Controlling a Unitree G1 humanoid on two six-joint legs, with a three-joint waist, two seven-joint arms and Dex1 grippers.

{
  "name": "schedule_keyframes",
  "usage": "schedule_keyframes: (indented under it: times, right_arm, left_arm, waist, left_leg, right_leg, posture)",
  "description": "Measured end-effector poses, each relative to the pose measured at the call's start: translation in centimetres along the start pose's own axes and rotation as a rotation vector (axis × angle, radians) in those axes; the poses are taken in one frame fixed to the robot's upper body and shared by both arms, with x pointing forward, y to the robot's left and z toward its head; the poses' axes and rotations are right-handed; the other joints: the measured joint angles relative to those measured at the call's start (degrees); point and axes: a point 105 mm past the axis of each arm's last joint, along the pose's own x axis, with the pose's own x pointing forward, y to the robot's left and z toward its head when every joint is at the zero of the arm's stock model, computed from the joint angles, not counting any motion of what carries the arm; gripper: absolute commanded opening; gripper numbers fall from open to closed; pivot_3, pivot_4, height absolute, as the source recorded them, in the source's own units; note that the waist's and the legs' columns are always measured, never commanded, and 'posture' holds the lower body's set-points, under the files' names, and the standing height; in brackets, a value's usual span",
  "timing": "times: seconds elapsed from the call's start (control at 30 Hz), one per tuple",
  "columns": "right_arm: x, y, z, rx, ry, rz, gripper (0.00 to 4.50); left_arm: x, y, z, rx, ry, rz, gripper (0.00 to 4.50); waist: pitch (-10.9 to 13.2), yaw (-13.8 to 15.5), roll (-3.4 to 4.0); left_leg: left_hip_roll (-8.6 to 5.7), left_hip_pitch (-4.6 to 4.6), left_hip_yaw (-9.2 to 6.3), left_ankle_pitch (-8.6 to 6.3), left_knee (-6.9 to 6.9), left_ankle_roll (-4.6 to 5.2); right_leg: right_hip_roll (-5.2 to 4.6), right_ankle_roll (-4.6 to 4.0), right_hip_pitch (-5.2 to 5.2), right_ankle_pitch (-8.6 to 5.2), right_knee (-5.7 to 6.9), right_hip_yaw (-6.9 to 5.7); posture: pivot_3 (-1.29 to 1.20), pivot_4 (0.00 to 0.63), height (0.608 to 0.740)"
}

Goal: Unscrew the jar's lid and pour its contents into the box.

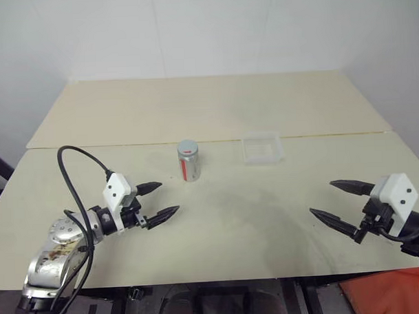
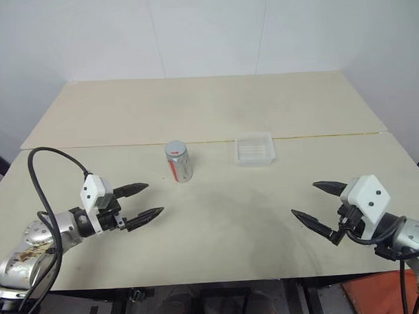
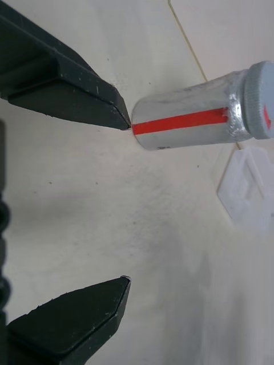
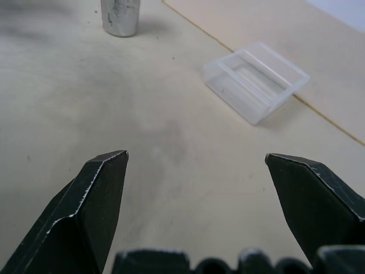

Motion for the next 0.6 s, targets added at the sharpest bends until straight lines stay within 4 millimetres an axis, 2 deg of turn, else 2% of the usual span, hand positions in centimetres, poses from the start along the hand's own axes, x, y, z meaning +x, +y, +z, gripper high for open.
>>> schedule_keyframes:
  times: [0.17, 0.4, 0.6]
  right_arm:
    - [1.2, 0.7, -0.1, 0.017, -0.024, 0.005, 4.48]
    - [2.7, 2.3, -0.9, 0.068, -0.033, 0.039, 4.48]
    - [3.0, 2.6, -0.6, 0.061, -0.045, 0.017, 4.48]
  left_arm:
    - [1.5, 2.0, 0.3, 0.038, -0.067, 0.195, 4.47]
    - [4.0, 0.5, -0.5, 0.042, -0.115, 0.226, 4.47]
    - [5.2, 1.3, -1.2, 0.034, -0.131, 0.344, 4.47]
  waist:
    - [0.0, 0.02, 0.0]
    - [0.0, 0.02, 0.0]
    - [-0.01, 0.11, 0.0]
  left_leg:
    - [-0.03, 0.02, -0.01, 0.0, 0.02, 0.0]
    - [-0.02, -0.03, 0.0, 0.01, 0.02, 0.0]
    - [-0.03, -0.01, -0.03, -0.01, 0.04, 0.03]
  right_leg:
    - [0.0, 0.01, 0.05, 0.01, 0.0, 0.0]
    - [0.0, 0.01, 0.01, 0.01, -0.01, 0.0]
    - [0.0, 0.02, 0.03, 0.02, 0.01, -0.02]
  posture:
    - [0.0, 0.15, 0.74]
    - [0.0, 0.15, 0.74]
    - [0.0, 0.15, 0.74]
